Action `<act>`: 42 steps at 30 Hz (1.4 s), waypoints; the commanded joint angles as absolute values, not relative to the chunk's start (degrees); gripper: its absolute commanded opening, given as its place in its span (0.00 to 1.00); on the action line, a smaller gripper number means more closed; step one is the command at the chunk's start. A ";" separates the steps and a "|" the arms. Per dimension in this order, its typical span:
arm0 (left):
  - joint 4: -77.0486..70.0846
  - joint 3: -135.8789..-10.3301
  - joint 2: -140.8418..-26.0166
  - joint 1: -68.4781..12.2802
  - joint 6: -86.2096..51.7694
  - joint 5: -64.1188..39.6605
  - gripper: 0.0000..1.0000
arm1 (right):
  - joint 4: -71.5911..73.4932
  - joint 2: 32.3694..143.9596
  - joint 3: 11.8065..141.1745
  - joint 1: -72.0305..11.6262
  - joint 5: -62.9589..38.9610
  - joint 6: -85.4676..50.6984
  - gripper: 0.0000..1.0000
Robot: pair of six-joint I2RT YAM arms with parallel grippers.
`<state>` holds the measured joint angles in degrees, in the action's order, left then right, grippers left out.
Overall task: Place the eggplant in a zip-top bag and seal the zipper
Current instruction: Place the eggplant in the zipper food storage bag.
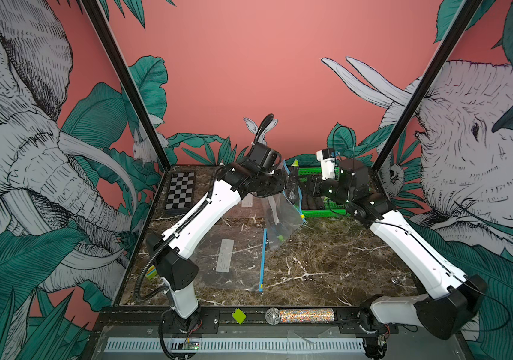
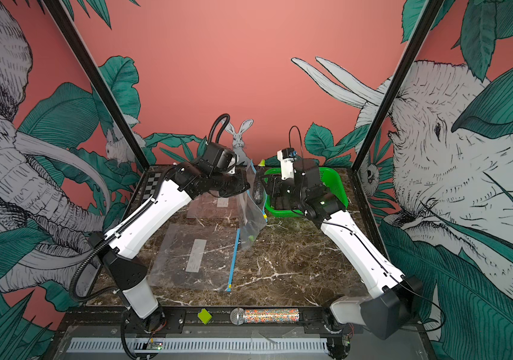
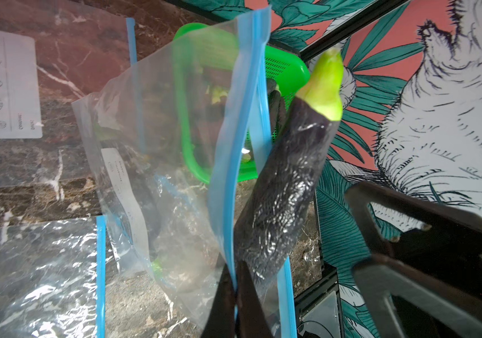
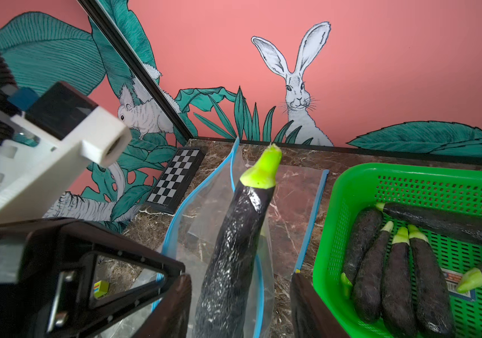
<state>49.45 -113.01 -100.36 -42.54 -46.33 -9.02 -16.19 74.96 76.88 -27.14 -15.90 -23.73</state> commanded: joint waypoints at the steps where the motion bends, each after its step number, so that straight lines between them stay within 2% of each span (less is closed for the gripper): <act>1: 42.50 -110.20 -96.98 -42.23 -44.30 -11.89 0.00 | -16.83 71.55 76.09 -25.77 -20.48 -24.38 0.54; 4: 38.30 -107.88 -95.15 -42.28 -44.30 -13.17 0.00 | -17.02 70.88 75.61 -23.97 -23.63 -25.20 0.55; 13: 33.83 -105.67 -92.27 -42.28 -42.84 -14.01 0.00 | -21.63 71.14 73.20 -22.45 -24.12 -24.25 0.55; 23: 33.12 -104.77 -92.33 -42.23 -43.77 -13.98 0.00 | -20.16 72.50 72.69 -22.50 -27.37 -25.44 0.45; 31: 32.83 -104.50 -92.52 -42.28 -44.27 -13.97 0.00 | -18.64 74.82 74.10 -22.59 -28.51 -25.84 0.28; 36: 35.37 -105.29 -93.15 -42.28 -43.88 -12.61 0.00 | -19.80 74.12 74.79 -22.75 -25.97 -24.63 0.10; 42: 49.85 -112.50 -96.74 -42.47 -42.40 -3.31 0.00 | -27.31 73.45 84.00 -24.29 -20.83 -19.25 0.07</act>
